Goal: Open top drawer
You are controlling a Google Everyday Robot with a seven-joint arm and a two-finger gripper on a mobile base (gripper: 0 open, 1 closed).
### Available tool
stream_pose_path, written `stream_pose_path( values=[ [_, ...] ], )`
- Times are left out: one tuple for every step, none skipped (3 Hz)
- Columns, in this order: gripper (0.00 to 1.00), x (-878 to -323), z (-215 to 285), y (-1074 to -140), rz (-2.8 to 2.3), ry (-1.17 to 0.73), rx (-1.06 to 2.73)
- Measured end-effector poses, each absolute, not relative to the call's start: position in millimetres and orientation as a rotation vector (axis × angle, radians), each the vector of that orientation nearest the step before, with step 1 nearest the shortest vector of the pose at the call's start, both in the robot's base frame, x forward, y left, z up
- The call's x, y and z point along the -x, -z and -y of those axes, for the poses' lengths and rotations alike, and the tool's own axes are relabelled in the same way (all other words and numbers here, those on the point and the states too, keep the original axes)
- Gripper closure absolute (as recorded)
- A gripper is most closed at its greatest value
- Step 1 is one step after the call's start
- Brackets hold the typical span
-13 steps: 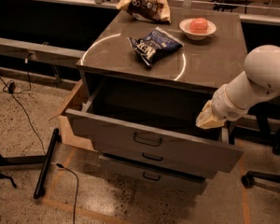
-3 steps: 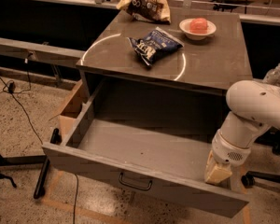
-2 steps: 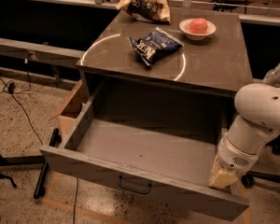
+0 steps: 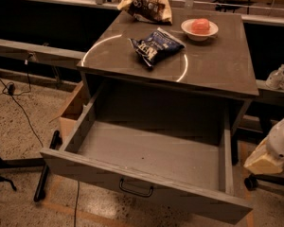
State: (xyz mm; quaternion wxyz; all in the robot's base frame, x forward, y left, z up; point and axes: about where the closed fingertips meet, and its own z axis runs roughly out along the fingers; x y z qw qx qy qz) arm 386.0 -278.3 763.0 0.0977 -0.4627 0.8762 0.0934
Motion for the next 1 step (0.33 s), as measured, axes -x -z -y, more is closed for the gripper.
stream_pose_path(
  values=[
    [0.87,-386.2,283.7,-773.2,-2.589,-0.253,1.338]
  ],
)
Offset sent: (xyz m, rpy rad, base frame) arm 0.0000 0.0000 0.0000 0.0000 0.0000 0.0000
